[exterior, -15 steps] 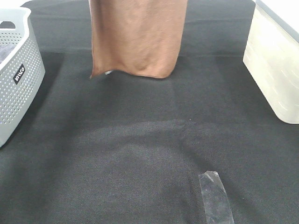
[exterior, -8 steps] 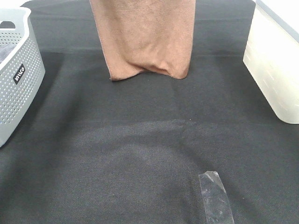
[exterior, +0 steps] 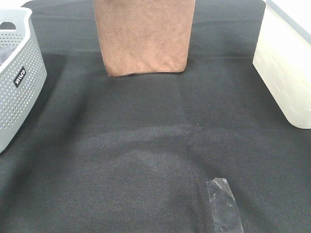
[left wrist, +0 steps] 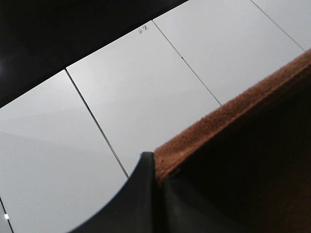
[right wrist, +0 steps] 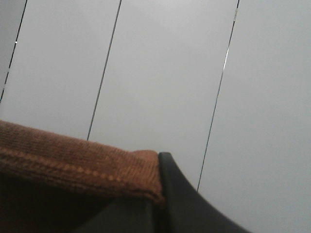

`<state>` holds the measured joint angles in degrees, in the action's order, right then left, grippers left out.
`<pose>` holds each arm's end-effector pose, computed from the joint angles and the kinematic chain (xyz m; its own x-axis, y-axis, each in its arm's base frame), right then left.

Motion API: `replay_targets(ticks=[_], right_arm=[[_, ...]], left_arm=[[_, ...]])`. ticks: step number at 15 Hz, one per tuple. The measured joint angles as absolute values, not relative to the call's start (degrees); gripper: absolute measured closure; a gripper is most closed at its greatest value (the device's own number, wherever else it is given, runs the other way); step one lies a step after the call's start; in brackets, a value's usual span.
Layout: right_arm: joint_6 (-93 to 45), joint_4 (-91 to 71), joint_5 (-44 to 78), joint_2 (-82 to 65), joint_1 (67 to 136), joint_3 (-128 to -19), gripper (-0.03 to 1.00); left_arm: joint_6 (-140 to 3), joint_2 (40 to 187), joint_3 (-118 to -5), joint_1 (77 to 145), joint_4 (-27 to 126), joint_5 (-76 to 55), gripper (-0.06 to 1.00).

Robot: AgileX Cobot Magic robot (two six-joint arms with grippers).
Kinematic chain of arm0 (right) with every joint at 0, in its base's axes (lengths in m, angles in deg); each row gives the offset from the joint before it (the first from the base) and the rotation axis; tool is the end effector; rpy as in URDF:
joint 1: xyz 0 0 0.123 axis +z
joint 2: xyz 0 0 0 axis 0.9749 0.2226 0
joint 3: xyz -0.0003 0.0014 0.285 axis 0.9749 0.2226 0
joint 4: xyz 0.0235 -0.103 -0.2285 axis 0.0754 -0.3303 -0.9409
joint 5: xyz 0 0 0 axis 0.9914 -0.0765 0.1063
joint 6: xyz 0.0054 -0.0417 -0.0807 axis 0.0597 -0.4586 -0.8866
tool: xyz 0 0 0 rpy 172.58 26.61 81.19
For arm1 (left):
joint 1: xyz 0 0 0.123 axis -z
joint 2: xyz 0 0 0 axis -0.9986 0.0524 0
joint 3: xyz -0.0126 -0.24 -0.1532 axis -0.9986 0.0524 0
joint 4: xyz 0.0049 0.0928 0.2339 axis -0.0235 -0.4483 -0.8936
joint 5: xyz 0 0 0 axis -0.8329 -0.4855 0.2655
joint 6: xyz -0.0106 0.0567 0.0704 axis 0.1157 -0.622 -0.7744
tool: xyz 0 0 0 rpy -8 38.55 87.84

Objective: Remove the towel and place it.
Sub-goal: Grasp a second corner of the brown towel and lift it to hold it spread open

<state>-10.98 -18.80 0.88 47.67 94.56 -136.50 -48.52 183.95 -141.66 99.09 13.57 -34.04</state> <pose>0.4983 0.1564 0.4565 0.4623 -0.0425 -0.8857 -0.2211 0.9618 -0.1616 0.5319 -0.1260 0.4267 0.6806 0.4404 -0.5856 -0.1077 0.8506 0.5146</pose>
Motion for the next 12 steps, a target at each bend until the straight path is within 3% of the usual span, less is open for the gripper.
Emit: replay_targets(ticks=[12], right_arm=[[-10.92,-19.15,1.34,48.07,93.75,-138.11,0.96]], left_arm=[[-47.2,183.38,-142.75,97.37,3.25,-34.04,0.94]])
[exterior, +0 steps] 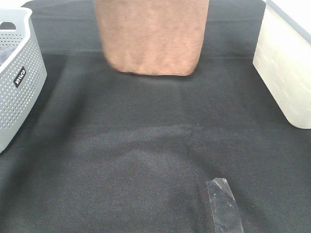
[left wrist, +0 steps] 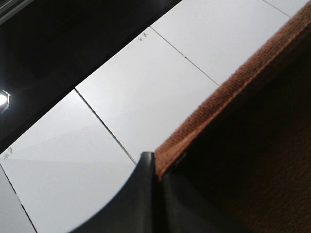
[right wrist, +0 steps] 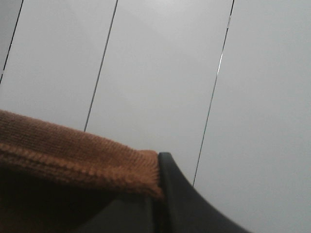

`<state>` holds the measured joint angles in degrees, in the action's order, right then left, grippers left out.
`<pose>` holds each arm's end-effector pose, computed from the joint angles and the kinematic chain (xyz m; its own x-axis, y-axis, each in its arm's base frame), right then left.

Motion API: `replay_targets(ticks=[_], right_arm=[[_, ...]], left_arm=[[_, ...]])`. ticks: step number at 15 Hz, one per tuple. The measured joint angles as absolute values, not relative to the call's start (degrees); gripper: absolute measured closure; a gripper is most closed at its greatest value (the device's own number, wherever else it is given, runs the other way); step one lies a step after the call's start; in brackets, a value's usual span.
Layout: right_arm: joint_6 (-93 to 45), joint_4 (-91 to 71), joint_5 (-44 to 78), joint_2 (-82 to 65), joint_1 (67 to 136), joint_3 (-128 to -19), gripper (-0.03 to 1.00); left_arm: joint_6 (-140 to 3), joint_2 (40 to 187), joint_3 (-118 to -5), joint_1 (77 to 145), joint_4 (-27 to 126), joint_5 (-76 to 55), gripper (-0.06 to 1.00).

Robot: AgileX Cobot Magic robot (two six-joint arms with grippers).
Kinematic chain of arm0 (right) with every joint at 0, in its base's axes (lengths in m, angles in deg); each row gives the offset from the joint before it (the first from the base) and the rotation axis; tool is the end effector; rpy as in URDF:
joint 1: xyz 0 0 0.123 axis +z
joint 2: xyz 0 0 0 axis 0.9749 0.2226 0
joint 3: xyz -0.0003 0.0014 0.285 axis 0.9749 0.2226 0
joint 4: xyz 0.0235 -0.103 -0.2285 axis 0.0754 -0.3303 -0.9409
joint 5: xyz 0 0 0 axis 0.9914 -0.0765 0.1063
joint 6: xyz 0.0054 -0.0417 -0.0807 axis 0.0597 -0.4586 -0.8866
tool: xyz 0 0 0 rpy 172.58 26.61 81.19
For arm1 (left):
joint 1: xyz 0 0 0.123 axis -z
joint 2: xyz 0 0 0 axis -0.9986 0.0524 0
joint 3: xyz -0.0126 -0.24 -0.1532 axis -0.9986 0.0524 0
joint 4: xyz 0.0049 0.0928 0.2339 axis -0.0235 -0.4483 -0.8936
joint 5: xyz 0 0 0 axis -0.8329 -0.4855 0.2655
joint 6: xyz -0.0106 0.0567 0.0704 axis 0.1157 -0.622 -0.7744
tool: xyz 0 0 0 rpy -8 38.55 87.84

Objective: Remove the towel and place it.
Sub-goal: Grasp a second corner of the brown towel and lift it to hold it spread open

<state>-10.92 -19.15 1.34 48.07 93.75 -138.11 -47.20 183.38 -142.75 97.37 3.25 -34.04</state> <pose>0.4991 0.1490 0.4609 0.4738 -0.0505 -0.8792 -0.2037 0.9650 -0.1652 0.5293 -0.1137 0.4353 0.6674 0.5718 -0.4772 -0.2050 0.7570 0.6204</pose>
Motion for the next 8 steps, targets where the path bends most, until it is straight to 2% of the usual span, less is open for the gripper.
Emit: replay_targets(ticks=[4,8], right_arm=[[-10.92,-19.15,4.89,48.36,93.7,-138.11,0.96],[-10.92,-17.31,15.38,48.36,93.7,-138.11,0.96]], left_arm=[[-44.63,183.38,-142.75,97.08,1.36,-33.07,0.94],[-30.65,183.38,-142.75,97.65,-3.91,-24.65,0.94]])
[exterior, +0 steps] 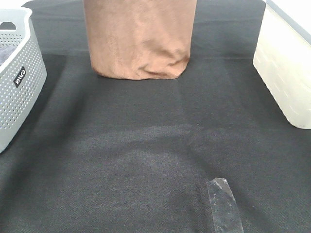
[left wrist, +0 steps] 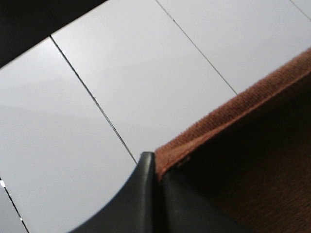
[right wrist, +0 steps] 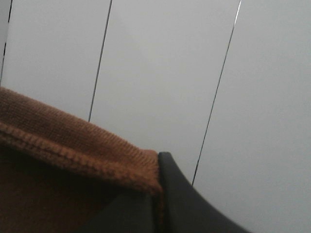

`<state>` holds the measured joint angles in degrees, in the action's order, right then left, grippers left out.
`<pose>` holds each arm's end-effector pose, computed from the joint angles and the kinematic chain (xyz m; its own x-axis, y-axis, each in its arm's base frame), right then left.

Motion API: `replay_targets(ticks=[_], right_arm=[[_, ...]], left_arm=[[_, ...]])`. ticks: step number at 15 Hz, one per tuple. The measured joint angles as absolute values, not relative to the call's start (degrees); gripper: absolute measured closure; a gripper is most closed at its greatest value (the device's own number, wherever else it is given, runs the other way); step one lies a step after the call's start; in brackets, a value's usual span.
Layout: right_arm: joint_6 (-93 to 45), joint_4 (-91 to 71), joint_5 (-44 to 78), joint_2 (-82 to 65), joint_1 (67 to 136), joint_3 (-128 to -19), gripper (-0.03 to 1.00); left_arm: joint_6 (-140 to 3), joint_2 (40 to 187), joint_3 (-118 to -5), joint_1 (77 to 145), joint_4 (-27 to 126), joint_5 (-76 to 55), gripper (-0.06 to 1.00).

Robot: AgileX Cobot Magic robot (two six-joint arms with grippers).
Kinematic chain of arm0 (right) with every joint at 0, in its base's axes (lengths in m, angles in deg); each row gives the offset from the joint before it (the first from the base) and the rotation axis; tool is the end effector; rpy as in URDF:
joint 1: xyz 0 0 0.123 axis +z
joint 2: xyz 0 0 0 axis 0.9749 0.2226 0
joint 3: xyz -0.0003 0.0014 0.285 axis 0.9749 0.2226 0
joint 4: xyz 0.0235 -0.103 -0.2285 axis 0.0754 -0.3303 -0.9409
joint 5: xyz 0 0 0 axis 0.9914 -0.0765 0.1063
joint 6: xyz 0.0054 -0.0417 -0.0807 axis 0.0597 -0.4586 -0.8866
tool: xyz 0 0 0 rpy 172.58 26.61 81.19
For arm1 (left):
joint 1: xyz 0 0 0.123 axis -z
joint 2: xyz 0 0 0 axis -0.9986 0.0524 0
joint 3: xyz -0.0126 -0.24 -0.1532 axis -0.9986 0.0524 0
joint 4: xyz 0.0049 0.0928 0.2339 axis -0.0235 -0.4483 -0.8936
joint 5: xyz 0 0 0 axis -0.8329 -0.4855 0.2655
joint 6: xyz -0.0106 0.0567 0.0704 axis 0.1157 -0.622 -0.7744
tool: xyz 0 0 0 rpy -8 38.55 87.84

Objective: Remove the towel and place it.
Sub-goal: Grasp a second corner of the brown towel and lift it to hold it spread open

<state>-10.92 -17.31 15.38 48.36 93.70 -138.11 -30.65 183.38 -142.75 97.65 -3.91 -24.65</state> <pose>0.5079 0.1512 0.4373 0.2443 -0.0864 -0.9658 -0.2527 0.9559 -0.1495 0.5384 -0.1117 0.4245 0.5683 0.4825 -0.6665 -0.0633 0.8333 0.5492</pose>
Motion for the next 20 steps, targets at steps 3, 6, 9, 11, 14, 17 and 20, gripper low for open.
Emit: replay_targets(ticks=[3,6,9,11,14,17,20], right_arm=[[-10.8,-14.1,30.56,47.73,93.7,-138.11,0.96],[-9.43,-11.87,47.63,46.18,93.53,-138.11,0.96],[-8.46,-11.13,59.38,43.77,93.24,-138.11,0.96],[-8.46,-9.81,67.4,41.31,93.24,-138.11,0.96],[-8.46,-8.43,76.74,38.68,93.12,-138.11,0.96],[-8.46,-6.54,77.43,36.04,93.12,-136.1,0.96],[-8.46,-2.47,77.71,28.36,93.24,-125.04,0.96]], left_arm=[[-26.41,183.38,-142.75,100.75,0.28,-5.45,0.94],[-37.46,182.06,-142.75,103.44,16.72,24.05,0.94],[-42.05,177.71,-142.75,103.5,27.83,44.91,0.94],[-41.99,174.04,-142.92,103.5,30.87,52.82,0.94],[-40.96,170.72,-142.41,103.5,33.85,54.54,0.94],[-40.27,163.72,-129.06,103.5,34.82,54.65,0.94],[-40.04,150.2,-109.46,103.79,35.86,54.54,0.94]])
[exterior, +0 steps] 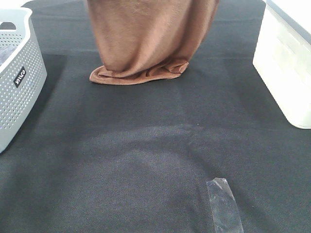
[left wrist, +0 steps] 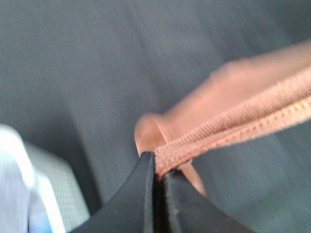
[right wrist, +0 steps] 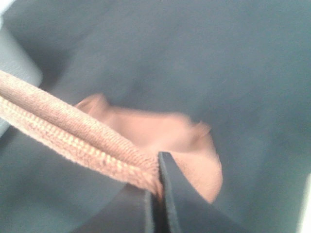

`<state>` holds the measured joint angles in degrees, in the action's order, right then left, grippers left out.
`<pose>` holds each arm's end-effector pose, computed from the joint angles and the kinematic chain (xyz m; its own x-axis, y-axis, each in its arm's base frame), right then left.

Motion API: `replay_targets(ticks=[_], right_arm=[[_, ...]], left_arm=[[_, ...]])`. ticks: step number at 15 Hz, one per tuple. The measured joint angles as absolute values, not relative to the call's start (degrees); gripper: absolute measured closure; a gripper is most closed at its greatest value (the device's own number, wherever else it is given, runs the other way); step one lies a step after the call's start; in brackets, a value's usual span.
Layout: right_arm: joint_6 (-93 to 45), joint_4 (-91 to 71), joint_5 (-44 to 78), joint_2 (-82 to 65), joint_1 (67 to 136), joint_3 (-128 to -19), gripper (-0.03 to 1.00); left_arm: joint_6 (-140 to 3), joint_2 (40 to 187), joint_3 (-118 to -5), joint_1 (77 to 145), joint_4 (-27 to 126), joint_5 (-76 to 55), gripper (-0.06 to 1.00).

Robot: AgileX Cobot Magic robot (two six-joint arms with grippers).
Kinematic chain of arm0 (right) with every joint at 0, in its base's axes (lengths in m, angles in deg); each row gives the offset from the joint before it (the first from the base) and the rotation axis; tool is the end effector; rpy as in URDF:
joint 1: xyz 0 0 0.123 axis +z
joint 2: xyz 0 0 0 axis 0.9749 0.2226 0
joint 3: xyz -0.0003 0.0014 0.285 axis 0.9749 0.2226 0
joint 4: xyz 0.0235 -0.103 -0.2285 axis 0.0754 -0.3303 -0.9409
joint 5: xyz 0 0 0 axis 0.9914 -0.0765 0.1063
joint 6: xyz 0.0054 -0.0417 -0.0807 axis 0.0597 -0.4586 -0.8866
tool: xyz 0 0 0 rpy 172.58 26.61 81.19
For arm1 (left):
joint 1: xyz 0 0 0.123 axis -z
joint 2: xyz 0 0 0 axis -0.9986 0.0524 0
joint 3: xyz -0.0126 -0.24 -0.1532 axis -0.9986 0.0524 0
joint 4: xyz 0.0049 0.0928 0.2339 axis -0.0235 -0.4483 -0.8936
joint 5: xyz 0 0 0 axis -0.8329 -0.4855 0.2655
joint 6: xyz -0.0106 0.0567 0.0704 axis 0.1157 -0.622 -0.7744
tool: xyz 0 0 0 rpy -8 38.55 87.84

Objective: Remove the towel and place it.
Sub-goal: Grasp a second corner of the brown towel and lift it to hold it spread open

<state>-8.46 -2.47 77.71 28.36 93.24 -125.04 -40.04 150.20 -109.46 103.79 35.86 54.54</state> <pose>0.3910 0.1370 0.4466 -0.6352 -0.2125 -0.7426 -0.4679 0.8708 0.1511 0.4004 -0.1203 0.4259 -0.6636 0.2999 -0.6853 0.3494 0.9343 0.0704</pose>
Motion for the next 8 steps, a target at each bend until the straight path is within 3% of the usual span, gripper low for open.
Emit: replay_targets(ticks=[5,8], right_arm=[[-8.51,1.65,77.83,12.43,94.1,-101.61,0.96],[-8.28,3.2,77.83,6.82,94.33,-95.25,0.96]], left_arm=[[-39.87,130.89,-82.7,104.47,37.12,52.82,0.94],[-38.95,124.08,-74.86,104.53,38.49,52.13,0.94]])
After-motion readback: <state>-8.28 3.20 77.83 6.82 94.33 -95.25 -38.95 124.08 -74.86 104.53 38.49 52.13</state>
